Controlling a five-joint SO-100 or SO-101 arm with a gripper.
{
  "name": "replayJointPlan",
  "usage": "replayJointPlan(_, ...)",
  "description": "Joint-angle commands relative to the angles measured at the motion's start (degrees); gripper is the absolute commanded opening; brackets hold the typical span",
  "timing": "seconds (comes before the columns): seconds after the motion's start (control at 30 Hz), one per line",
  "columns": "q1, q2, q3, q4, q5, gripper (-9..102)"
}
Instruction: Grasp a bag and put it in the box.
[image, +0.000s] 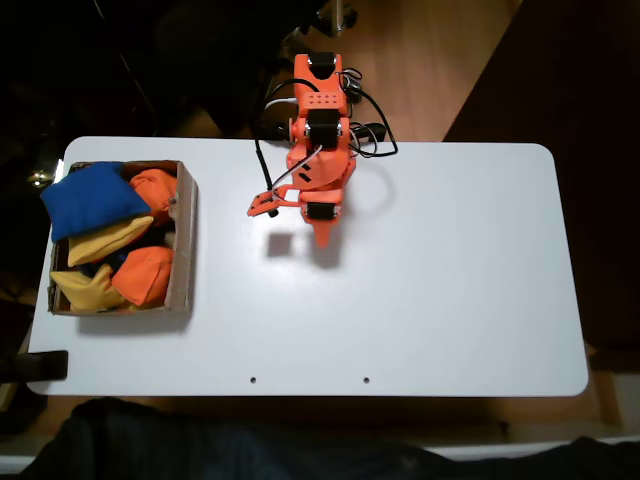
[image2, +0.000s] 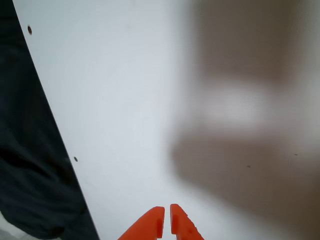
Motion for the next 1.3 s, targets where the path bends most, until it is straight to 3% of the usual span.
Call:
replayJointPlan(0.0,0.97,0.18,-2.81,0.53,0.26,0)
replayJointPlan(1.27,2.02,0.18,-3.60,3.96,-0.35,0)
